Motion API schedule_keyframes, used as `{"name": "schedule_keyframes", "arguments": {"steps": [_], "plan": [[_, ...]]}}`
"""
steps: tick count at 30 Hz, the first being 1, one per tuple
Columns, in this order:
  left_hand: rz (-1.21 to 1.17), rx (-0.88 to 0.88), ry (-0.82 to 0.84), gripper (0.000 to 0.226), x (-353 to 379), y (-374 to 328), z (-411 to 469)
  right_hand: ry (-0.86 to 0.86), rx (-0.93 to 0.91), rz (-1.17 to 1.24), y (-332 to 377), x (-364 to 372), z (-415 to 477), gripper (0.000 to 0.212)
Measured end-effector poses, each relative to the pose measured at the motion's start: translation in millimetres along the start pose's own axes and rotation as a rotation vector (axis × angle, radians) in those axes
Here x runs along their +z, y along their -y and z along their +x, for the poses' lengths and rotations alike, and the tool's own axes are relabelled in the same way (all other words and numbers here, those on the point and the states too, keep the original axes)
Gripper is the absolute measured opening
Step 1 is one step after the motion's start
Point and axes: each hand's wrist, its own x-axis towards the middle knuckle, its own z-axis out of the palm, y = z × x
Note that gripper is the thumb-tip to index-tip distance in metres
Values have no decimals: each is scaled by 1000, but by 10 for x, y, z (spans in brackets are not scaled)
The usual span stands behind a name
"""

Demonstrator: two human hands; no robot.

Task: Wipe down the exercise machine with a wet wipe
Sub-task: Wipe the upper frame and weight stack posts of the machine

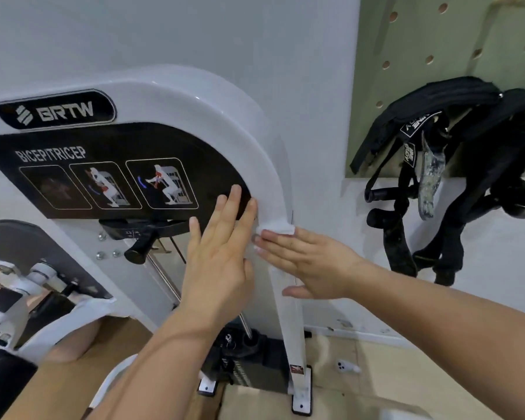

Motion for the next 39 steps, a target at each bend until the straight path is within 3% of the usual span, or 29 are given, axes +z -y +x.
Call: {"name": "schedule_keyframes", "arguments": {"steps": [3, 6, 12, 15, 18, 21, 26, 28, 34, 37, 39], "plan": [[-89, -14, 15, 106, 44, 61, -82, -97, 123, 38, -282, -245, 243, 88], [-153, -46, -10, 106, 92, 100, -131, -126, 128, 26, -323, -298, 274, 88], [-106, -48, 18, 100, 184, 97, -353, 134, -139, 82, 225, 117, -216, 92], [-88, -59, 49, 101, 177, 66, -385, 59, -114, 21, 40, 65, -156, 88], [-168, -156, 50, 100, 276, -3, -366, -126, 27, -8, -284, -89, 66, 87], [-321, -307, 61, 95, 543, -157, -391, -212, 54, 62, -251, 15, 112, 89], [-498, -518, 67, 89, 1053, -373, -574, -19, -195, 0, 168, 486, -306, 90], [-515, -555, 62, 87, 1201, -391, -671, -67, -205, 9, 103, 507, -311, 89], [-602, -449, -46, 90, 1482, -330, -701, -475, 22, 257, -287, 297, 135, 85], [-650, -364, -169, 86, 1648, -292, -664, -518, 82, 446, -68, 497, 119, 90], [-686, -303, -242, 83, 1813, -230, -666, -462, 137, 593, 257, 736, -19, 95]]}}
